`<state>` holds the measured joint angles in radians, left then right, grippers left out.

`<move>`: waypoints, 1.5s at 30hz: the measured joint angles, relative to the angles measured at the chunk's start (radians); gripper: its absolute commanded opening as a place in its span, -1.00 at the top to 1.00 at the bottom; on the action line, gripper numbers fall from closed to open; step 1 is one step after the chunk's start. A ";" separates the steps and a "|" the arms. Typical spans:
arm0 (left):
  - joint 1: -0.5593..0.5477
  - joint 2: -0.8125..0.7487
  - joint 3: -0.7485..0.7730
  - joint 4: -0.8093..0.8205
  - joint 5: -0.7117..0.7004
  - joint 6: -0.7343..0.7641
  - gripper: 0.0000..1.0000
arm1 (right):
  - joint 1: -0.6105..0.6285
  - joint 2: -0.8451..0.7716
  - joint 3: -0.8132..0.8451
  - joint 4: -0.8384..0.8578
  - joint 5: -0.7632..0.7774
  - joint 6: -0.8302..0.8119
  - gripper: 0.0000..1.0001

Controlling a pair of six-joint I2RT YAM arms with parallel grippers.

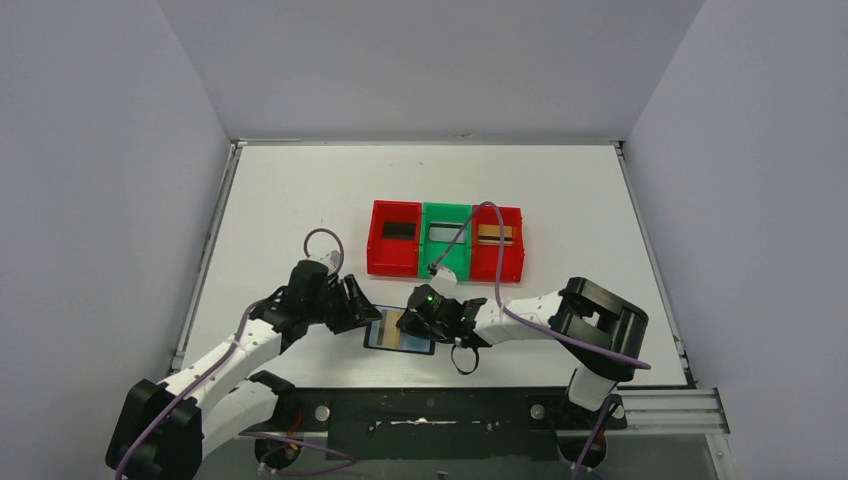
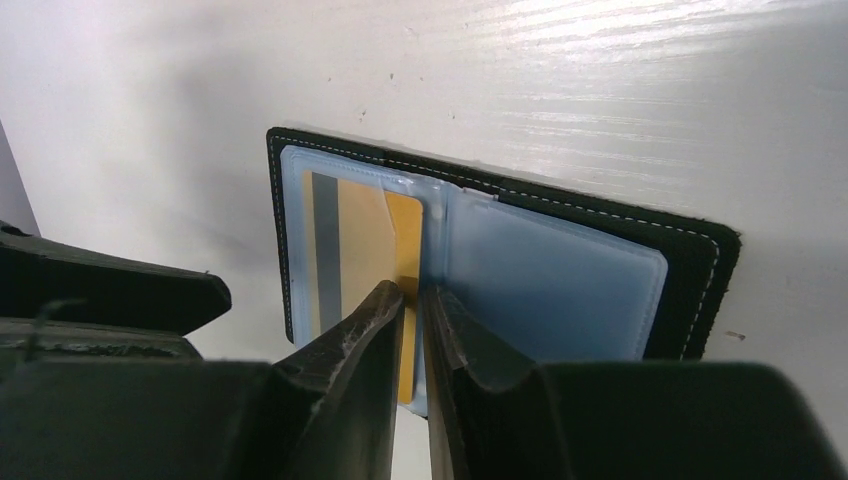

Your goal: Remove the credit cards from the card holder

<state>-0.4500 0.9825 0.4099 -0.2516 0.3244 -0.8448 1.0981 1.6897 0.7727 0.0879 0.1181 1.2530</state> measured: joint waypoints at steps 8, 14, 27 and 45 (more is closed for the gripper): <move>-0.067 0.145 0.000 0.055 0.032 0.024 0.08 | -0.005 0.001 -0.003 0.002 0.002 0.001 0.82; -0.101 0.216 0.019 0.069 0.026 0.031 0.07 | -0.029 -0.012 -0.068 0.093 -0.029 0.043 0.85; -0.117 0.196 0.033 0.053 -0.104 0.022 -0.10 | -0.045 -0.013 -0.092 0.135 -0.059 0.080 0.87; -0.193 0.283 0.074 0.099 -0.059 0.037 0.30 | -0.046 -0.012 -0.092 0.136 -0.059 0.084 0.79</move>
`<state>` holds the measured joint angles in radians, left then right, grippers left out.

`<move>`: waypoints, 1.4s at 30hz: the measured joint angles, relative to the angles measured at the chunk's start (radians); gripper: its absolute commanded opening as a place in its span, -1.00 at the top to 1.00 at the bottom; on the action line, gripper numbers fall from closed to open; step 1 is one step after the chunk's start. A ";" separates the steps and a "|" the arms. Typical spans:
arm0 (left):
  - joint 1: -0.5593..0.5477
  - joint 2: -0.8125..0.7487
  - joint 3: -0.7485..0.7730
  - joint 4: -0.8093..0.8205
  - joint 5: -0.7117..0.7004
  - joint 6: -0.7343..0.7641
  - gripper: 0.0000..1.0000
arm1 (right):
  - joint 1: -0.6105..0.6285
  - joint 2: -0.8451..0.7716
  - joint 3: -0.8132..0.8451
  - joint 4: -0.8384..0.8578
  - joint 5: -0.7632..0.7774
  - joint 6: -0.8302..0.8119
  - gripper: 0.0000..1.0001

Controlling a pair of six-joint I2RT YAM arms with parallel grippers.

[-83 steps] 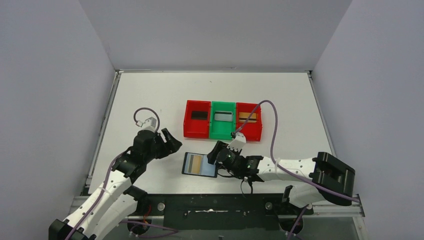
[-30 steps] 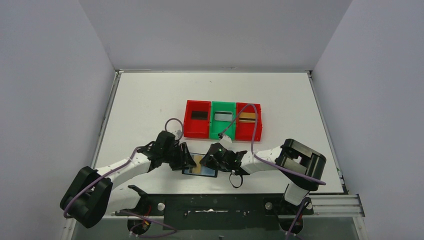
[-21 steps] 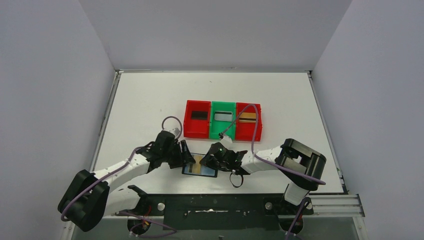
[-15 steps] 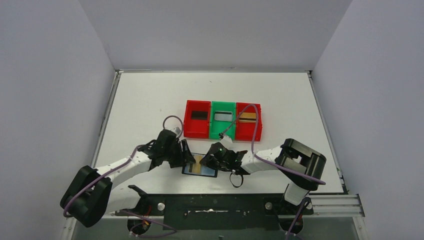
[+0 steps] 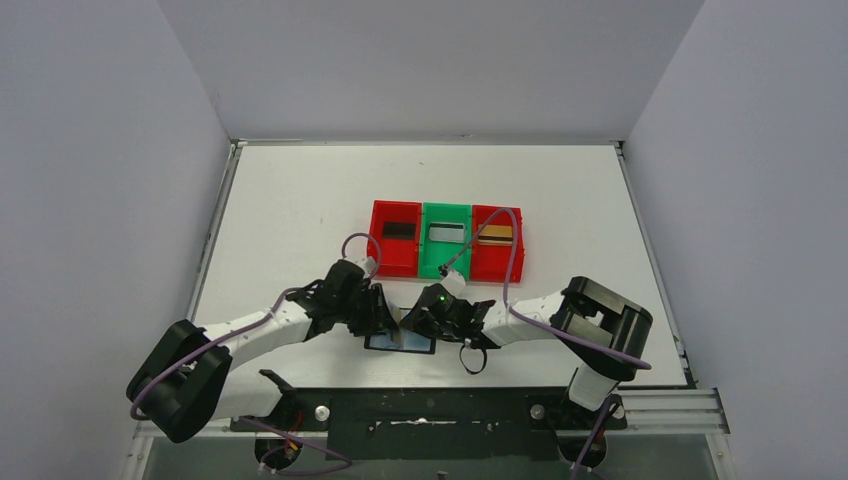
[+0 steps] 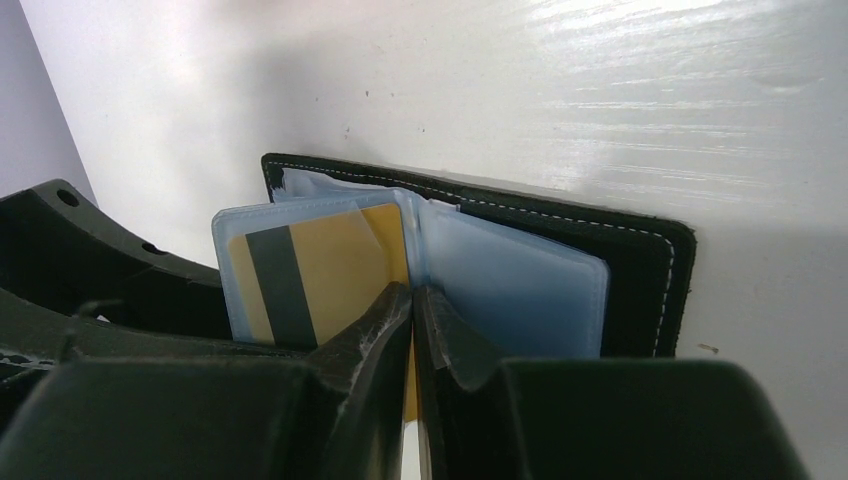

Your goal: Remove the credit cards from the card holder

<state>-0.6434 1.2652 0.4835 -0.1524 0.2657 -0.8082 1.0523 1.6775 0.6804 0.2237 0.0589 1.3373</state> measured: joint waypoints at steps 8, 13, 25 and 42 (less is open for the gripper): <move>-0.006 -0.035 0.005 -0.052 -0.047 0.004 0.72 | 0.000 0.000 0.000 0.002 0.000 0.000 0.77; -0.010 -0.061 0.006 -0.059 -0.053 0.006 0.57 | 0.000 0.000 0.000 0.003 0.000 0.000 0.75; -0.008 -0.102 0.042 -0.157 -0.134 0.020 0.27 | 0.000 0.000 -0.005 0.028 -0.001 -0.008 0.55; -0.010 -0.005 0.052 -0.177 -0.105 0.082 0.55 | -0.006 0.003 -0.024 0.082 -0.032 -0.042 0.73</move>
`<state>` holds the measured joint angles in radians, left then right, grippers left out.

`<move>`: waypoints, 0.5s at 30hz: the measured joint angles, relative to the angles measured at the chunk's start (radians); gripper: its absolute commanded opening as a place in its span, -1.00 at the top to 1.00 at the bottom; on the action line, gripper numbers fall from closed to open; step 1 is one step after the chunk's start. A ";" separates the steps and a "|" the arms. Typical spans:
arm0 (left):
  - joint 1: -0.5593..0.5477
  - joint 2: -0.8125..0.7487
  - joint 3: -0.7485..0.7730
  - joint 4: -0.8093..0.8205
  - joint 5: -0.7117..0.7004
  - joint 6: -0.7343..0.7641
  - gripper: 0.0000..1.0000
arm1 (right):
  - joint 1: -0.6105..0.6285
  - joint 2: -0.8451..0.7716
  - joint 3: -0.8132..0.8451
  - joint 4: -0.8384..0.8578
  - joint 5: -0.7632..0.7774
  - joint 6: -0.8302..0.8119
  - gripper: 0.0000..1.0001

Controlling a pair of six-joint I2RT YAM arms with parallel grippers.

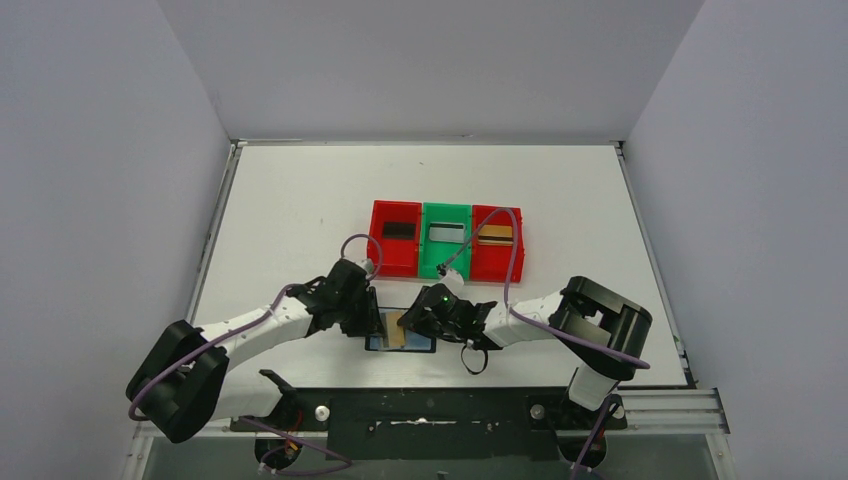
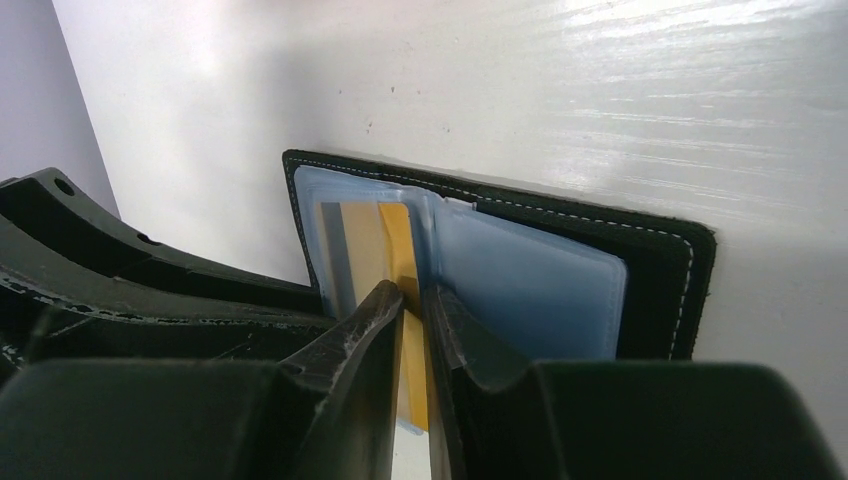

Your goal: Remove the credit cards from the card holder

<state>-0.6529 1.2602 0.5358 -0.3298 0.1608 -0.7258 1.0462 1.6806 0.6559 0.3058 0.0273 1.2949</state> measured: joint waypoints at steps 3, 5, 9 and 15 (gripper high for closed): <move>0.000 0.000 0.000 0.000 0.000 0.005 0.57 | 0.000 0.000 -0.002 0.001 0.000 -0.001 0.78; 0.000 0.000 0.000 -0.001 0.000 0.005 0.57 | 0.000 -0.001 -0.004 0.003 0.001 -0.002 0.78; 0.000 -0.012 0.000 -0.003 0.000 0.005 0.55 | 0.000 -0.004 -0.018 0.022 0.001 -0.003 0.70; 0.000 -0.046 0.001 -0.003 0.000 0.005 0.55 | 0.000 -0.016 -0.032 0.033 -0.002 -0.003 0.67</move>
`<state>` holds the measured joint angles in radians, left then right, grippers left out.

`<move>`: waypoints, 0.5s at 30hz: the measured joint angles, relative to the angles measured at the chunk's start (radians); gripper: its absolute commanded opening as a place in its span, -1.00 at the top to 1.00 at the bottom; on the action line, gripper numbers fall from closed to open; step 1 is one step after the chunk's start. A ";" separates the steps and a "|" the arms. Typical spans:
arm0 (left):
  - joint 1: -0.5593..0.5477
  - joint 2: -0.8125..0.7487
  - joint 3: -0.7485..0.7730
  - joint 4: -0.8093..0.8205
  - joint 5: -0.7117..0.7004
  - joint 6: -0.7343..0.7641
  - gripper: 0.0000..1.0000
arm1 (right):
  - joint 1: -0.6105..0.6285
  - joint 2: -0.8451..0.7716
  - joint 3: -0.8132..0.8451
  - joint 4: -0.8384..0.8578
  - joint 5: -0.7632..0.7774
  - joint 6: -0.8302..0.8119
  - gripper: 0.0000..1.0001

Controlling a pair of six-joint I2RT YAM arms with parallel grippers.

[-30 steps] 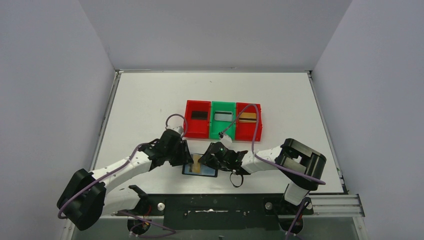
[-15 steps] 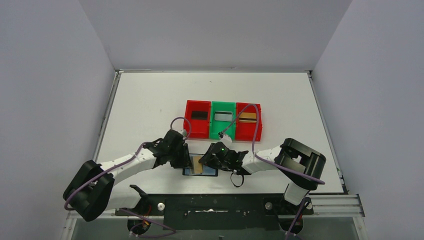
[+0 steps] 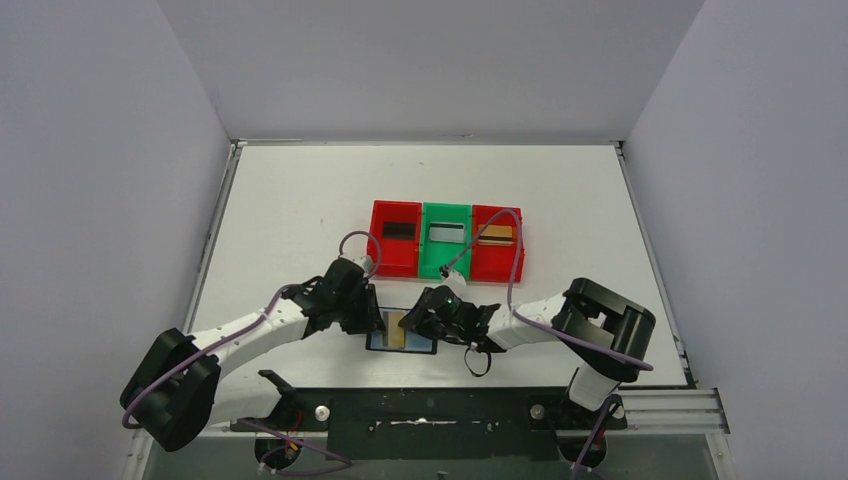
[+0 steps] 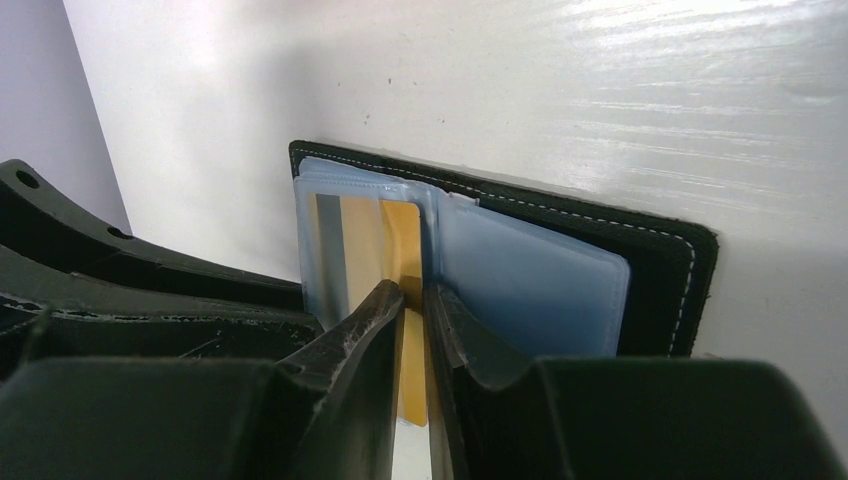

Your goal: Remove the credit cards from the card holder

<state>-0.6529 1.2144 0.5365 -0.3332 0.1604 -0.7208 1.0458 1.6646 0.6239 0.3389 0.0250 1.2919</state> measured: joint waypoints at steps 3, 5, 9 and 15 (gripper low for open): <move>0.000 -0.001 0.004 0.000 0.000 0.000 0.55 | 0.000 -0.003 -0.007 0.012 -0.004 0.000 0.68; 0.000 0.000 0.005 0.000 0.000 0.000 0.55 | 0.000 -0.003 -0.016 0.024 -0.007 0.002 0.68; 0.000 0.000 0.005 0.000 0.000 0.000 0.54 | 0.000 -0.007 -0.027 0.038 -0.012 0.003 0.69; 0.000 0.008 0.005 0.000 0.000 0.000 0.49 | 0.000 -0.034 -0.047 0.048 -0.014 0.005 0.72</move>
<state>-0.6529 1.2221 0.5411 -0.3332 0.1608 -0.7208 1.0462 1.6310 0.5770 0.3870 0.0105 1.2968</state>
